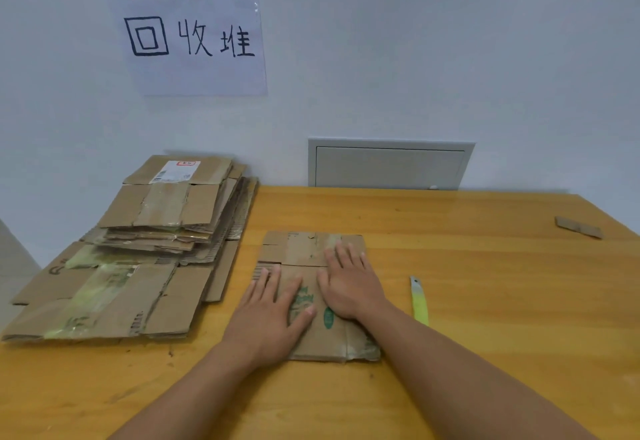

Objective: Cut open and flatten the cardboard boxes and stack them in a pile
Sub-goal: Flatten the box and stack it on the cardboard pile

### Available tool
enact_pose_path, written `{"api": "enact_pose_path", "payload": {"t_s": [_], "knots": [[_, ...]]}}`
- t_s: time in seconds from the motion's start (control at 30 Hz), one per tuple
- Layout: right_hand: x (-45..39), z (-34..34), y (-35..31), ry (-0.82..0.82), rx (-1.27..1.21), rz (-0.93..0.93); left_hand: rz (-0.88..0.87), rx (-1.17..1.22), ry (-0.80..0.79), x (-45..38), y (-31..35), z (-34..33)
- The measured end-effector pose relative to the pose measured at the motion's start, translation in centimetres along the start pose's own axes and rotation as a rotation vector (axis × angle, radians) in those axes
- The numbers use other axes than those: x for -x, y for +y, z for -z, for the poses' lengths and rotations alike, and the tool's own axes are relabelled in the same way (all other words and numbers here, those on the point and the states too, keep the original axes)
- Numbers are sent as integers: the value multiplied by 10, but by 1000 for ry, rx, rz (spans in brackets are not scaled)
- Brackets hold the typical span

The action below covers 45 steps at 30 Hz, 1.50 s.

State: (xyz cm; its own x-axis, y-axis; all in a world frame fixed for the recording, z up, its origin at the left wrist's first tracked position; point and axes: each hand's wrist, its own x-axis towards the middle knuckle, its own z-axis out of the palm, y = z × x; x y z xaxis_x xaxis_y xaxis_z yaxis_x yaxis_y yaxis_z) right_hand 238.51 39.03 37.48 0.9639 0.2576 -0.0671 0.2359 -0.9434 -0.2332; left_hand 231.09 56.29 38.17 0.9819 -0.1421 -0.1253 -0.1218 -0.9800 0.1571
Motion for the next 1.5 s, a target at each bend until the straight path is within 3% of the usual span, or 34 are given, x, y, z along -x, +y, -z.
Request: {"api": "enact_pose_path", "payload": {"t_s": [0.13,0.3,0.4,0.53,0.8,0.93,1.03,1.13,1.33,1.5], "knots": [[8,3,-2,111,-15,21,29,-26,44,2,3,-2],[53,6,-7,12,-78,-61,65,24,31,4,3,0],[94,10,-6,15,-53,-174,170,91,87,8,8,3],[121,-1,-7,39,-2,-170,301,107,130,15,14,8],[124,-7,-5,110,-5,-161,391,92,99,28,12,23],[125,-7,-4,141,-20,-147,469,346,11,31,2,32],[125,-7,-3,141,-39,-142,514,696,75,33,-7,38],[125,-7,-3,153,-38,-134,414,822,110,37,-5,40],[125,-6,-2,192,-83,-148,202,673,164,43,3,35],[117,5,-2,182,-367,-230,91,813,296,50,-5,41]]}}
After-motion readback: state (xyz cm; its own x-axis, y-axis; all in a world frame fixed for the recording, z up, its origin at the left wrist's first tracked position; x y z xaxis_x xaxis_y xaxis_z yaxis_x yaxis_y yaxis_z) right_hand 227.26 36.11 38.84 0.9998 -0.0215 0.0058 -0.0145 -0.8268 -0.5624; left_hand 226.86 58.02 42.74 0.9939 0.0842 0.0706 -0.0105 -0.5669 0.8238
